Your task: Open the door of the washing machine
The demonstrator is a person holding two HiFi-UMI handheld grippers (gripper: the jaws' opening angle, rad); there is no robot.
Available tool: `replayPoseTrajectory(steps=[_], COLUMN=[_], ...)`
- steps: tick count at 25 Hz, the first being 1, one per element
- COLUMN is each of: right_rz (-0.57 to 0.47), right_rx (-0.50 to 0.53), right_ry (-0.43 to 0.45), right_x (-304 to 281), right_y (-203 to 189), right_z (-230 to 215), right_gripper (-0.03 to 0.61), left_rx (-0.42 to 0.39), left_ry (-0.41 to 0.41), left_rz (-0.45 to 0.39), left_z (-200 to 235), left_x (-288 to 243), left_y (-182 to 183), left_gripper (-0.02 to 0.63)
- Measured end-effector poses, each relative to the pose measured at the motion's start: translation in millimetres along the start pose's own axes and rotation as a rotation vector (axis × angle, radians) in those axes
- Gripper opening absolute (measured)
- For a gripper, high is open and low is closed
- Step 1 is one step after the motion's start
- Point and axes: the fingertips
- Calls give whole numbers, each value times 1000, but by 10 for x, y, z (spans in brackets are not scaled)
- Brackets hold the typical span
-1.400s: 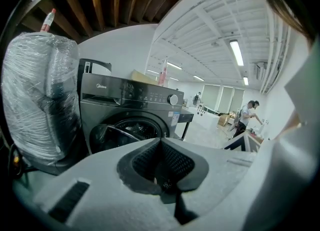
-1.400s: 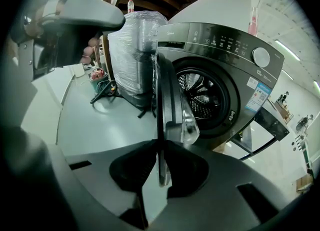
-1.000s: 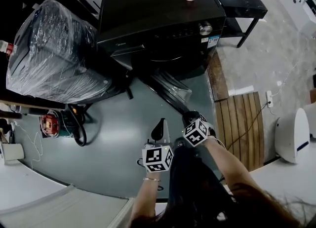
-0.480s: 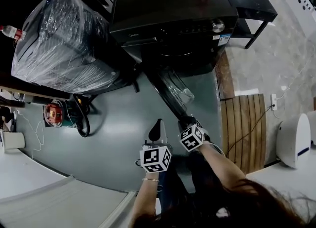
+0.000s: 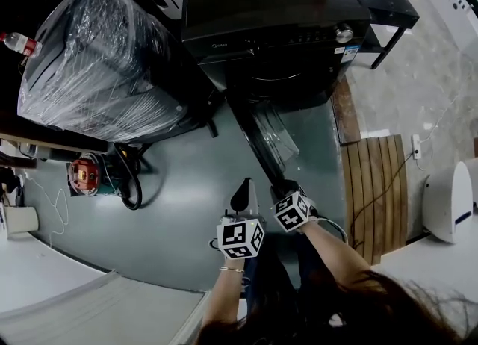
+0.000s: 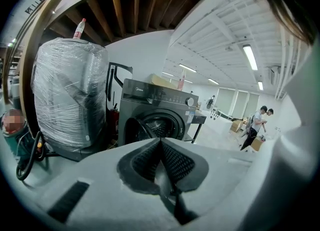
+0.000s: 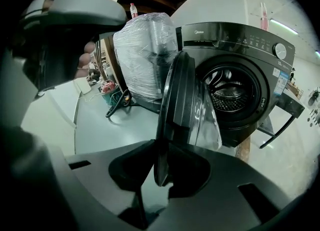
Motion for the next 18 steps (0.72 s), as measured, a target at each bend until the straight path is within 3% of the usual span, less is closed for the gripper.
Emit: replayPoseTrajectory(steps=[18], right_rz=[-7], right_rx=[-71], right_ry=[-13], right_x=[-355], right_y=[363], right_z=[835], right_gripper=[91], left_rx=[21], left_ry=[4], left_rz=[-5], left_z=[845], left_x=[462], left_y=[46], left_gripper=[14])
Point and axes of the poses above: the fingertips, and each gripper's own axes: x backward along the fingers, z to its left, y out of its top, and after that the axes turned 4 degrees about x, right-handed
